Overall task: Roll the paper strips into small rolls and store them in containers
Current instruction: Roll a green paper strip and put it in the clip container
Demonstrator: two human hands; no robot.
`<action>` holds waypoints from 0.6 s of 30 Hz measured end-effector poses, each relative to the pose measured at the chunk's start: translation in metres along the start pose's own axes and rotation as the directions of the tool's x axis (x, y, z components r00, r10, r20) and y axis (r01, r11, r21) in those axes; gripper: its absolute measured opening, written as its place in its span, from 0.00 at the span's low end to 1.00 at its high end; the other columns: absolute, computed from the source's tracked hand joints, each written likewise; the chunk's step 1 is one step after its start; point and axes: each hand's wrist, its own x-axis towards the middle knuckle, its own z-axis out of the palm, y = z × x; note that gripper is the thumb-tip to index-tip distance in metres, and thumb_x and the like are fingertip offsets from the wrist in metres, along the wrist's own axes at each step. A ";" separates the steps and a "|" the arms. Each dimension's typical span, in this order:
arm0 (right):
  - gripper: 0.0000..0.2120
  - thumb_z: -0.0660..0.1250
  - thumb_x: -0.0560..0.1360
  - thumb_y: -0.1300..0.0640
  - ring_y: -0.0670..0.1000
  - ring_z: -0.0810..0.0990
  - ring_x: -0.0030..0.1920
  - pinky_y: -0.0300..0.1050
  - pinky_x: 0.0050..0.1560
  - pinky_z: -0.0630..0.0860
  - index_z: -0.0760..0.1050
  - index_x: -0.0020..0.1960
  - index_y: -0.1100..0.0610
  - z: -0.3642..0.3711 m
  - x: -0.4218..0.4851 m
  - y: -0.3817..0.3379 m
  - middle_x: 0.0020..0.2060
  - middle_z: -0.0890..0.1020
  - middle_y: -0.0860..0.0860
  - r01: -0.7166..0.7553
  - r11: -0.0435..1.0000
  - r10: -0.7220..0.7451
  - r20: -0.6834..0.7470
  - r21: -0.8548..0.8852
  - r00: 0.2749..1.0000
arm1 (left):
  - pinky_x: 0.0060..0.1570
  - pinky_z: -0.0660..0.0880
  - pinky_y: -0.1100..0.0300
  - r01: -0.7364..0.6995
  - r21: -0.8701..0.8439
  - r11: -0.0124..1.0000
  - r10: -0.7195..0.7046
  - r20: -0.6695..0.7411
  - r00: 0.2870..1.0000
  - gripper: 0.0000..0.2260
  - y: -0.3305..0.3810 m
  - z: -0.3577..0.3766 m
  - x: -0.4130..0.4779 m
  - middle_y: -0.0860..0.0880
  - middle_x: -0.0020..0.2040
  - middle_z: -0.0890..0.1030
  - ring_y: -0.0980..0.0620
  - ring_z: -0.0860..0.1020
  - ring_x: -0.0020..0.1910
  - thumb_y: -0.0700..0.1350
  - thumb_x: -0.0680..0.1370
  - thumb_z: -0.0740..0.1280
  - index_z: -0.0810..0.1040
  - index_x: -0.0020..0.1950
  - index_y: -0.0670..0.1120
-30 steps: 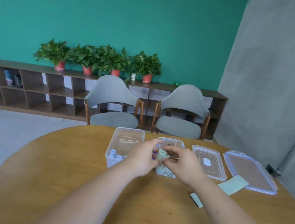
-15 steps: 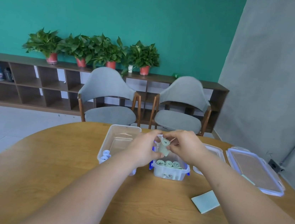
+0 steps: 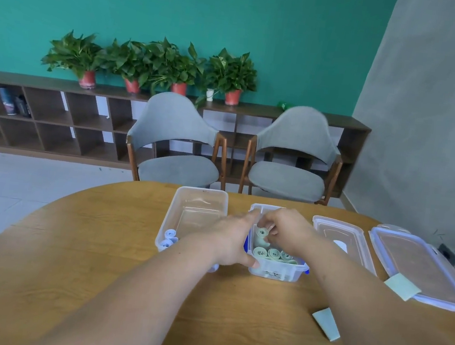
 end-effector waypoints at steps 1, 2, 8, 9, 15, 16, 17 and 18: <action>0.18 0.73 0.76 0.62 0.47 0.82 0.56 0.45 0.60 0.80 0.82 0.63 0.49 0.002 0.003 0.001 0.56 0.84 0.44 0.002 1.000 -0.001 0.023 -0.008 1.000 | 0.64 0.77 0.43 -0.004 0.012 1.000 0.004 0.003 1.000 0.49 0.000 0.001 0.002 0.51 0.75 0.72 0.44 0.73 0.70 0.59 0.69 0.81 0.53 0.81 0.58; 0.18 0.73 0.75 0.62 0.47 0.82 0.55 0.44 0.60 0.80 0.82 0.63 0.49 0.004 0.007 0.001 0.56 0.84 0.44 0.003 1.000 -0.002 0.043 -0.016 0.999 | 0.66 0.76 0.44 -0.013 0.031 0.999 0.013 0.003 1.000 0.49 0.001 0.002 0.003 0.50 0.74 0.72 0.44 0.72 0.71 0.60 0.69 0.81 0.55 0.80 0.57; 0.14 0.74 0.74 0.63 0.47 0.83 0.52 0.44 0.59 0.81 0.82 0.55 0.48 0.002 0.021 0.002 0.49 0.84 0.42 -0.015 1.000 0.016 0.119 -0.007 0.993 | 0.67 0.73 0.46 -0.019 0.078 0.997 0.020 -0.013 1.000 0.45 0.004 0.013 0.013 0.50 0.69 0.74 0.47 0.69 0.70 0.64 0.65 0.81 0.61 0.75 0.57; 0.14 0.74 0.74 0.63 0.47 0.84 0.52 0.45 0.58 0.81 0.81 0.54 0.47 0.002 0.022 0.002 0.50 0.84 0.43 -0.014 1.000 0.014 0.127 -0.001 0.992 | 0.67 0.73 0.46 -0.015 0.083 0.996 0.016 -0.015 1.000 0.45 0.004 0.013 0.013 0.50 0.69 0.75 0.47 0.69 0.70 0.64 0.65 0.81 0.61 0.75 0.56; 0.16 0.77 0.73 0.63 0.47 0.84 0.50 0.44 0.50 0.83 0.84 0.57 0.50 0.003 0.020 0.005 0.49 0.83 0.44 -0.026 0.998 0.018 0.150 0.057 0.989 | 0.68 0.72 0.46 0.007 0.100 0.995 -0.005 -0.016 1.000 0.49 0.005 0.011 0.011 0.49 0.70 0.74 0.46 0.68 0.71 0.62 0.69 0.80 0.56 0.81 0.53; 0.16 0.78 0.73 0.63 0.47 0.84 0.50 0.41 0.47 0.82 0.84 0.57 0.49 0.003 0.020 0.004 0.49 0.82 0.44 -0.021 0.998 0.011 0.155 0.065 0.988 | 0.68 0.72 0.47 0.008 0.102 0.995 -0.006 -0.018 1.000 0.48 0.005 0.010 0.010 0.49 0.69 0.74 0.46 0.69 0.71 0.62 0.70 0.80 0.56 0.81 0.53; 0.15 0.78 0.73 0.62 0.47 0.84 0.49 0.39 0.44 0.81 0.84 0.57 0.49 0.003 0.020 0.004 0.49 0.82 0.44 -0.019 0.997 0.007 0.161 0.077 0.987 | 0.67 0.72 0.47 0.011 0.102 0.995 -0.009 -0.021 1.000 0.47 0.004 0.010 0.010 0.49 0.69 0.75 0.46 0.69 0.70 0.61 0.70 0.80 0.56 0.81 0.53; 0.15 0.78 0.73 0.62 0.47 0.84 0.49 0.39 0.42 0.81 0.84 0.57 0.49 0.002 0.020 0.004 0.48 0.82 0.44 -0.020 0.996 0.005 0.168 0.090 0.986 | 0.67 0.72 0.46 0.016 0.100 0.995 -0.014 -0.021 1.000 0.47 0.004 0.009 0.009 0.49 0.69 0.75 0.46 0.69 0.70 0.61 0.70 0.79 0.57 0.80 0.53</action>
